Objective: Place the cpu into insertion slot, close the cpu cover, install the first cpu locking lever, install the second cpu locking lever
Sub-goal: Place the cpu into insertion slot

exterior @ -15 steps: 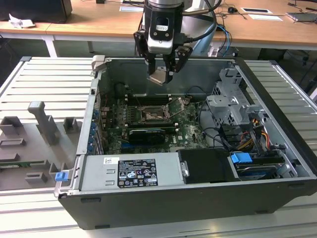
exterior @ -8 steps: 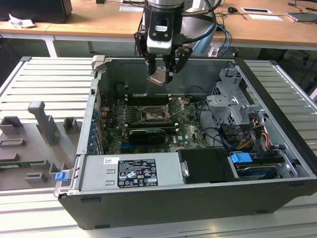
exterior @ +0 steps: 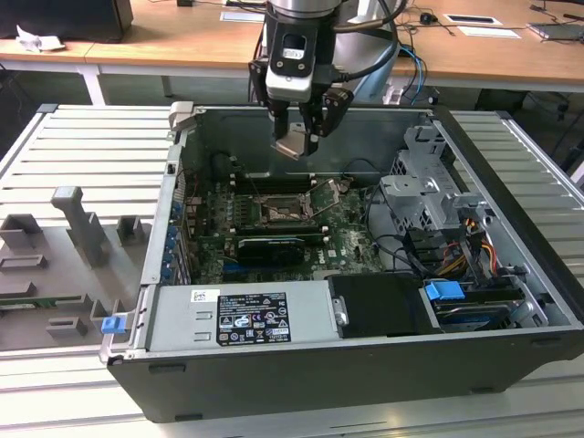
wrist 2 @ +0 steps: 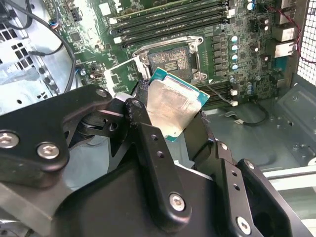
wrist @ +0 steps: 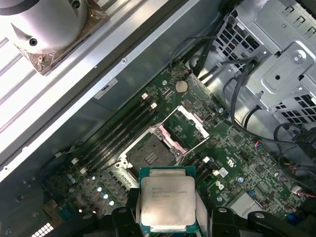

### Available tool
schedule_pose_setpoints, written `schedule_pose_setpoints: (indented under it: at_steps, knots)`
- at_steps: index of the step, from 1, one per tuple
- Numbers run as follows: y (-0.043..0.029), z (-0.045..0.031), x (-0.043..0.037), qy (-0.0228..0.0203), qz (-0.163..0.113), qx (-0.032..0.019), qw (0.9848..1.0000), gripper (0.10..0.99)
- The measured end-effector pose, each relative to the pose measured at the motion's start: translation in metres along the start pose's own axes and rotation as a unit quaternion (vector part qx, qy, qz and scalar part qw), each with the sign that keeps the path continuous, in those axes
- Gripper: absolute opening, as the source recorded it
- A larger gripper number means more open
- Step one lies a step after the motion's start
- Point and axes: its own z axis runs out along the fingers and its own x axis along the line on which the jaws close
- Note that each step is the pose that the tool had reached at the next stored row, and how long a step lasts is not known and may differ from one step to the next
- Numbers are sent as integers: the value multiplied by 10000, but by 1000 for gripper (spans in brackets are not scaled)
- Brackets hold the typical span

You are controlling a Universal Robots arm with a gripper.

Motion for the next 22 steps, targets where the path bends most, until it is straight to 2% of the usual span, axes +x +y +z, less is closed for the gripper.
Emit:
schedule_pose_setpoints:
  at_steps: [5,22]
  knots:
    - [-2,32,0,-30,332,3,9994,533]
    - [-6,82,0,-55,690,-2,9976,533]
